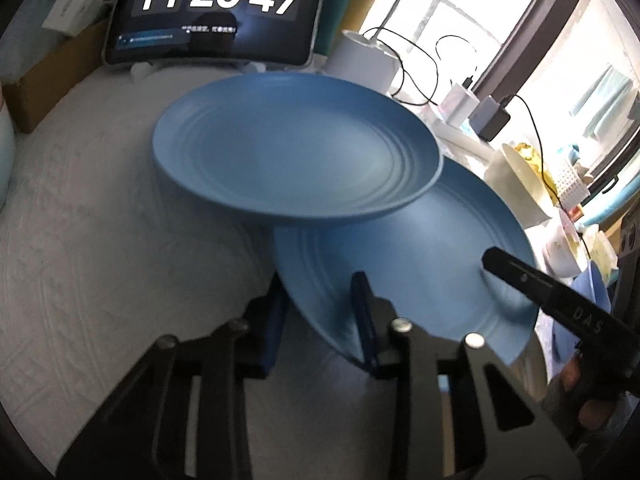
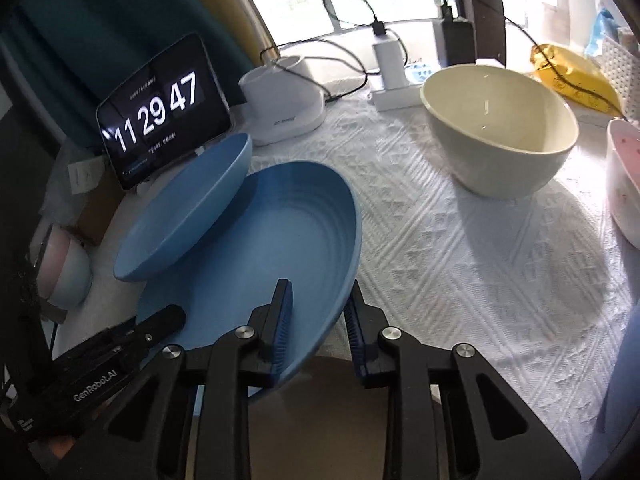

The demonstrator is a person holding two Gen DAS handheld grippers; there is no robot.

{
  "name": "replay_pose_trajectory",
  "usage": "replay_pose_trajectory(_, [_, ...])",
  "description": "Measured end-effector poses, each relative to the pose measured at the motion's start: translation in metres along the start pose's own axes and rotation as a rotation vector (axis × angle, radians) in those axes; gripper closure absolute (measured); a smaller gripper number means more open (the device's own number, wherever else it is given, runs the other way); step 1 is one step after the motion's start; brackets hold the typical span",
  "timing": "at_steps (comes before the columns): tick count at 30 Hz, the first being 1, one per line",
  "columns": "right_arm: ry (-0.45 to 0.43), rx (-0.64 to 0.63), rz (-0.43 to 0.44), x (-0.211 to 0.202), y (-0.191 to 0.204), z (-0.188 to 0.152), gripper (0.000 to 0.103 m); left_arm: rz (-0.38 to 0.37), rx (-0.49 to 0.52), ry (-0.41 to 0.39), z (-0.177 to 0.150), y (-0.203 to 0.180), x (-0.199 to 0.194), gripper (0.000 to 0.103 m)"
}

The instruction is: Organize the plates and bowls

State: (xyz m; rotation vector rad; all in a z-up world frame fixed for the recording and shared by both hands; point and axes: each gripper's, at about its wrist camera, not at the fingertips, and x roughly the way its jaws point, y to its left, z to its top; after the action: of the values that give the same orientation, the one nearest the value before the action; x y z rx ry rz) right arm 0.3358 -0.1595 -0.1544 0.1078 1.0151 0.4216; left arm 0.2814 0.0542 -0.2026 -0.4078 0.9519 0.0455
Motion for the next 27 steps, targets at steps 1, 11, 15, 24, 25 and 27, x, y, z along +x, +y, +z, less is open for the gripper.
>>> replay_pose_trajectory(1, [-0.003,-0.005,-0.003,-0.002,0.000,0.000,0.075,0.001,0.003,-0.002,0.000,-0.001,-0.001,0.071])
replay_pose_trajectory(11, [-0.035,-0.013,-0.045,-0.022,-0.001,-0.008,0.075,-0.023,0.035,-0.013,-0.006,-0.015,-0.010,0.072])
replay_pose_trajectory(15, [-0.045,-0.010,-0.060,-0.031,-0.004,-0.013,0.075,-0.034,0.052,-0.016,-0.009,-0.022,-0.014,0.072])
replay_pose_trajectory(24, [-0.063,0.009,-0.093,-0.049,-0.012,-0.027,0.076,-0.047,0.087,-0.024,-0.019,-0.037,-0.021,0.073])
replay_pose_trajectory(25, [-0.065,0.011,-0.096,-0.051,-0.013,-0.028,0.076,-0.048,0.090,-0.025,-0.020,-0.039,-0.023,0.073])
replay_pose_trajectory(27, [-0.071,0.016,-0.099,-0.056,-0.014,-0.031,0.076,-0.052,0.098,-0.027,-0.021,-0.042,-0.024,0.073])
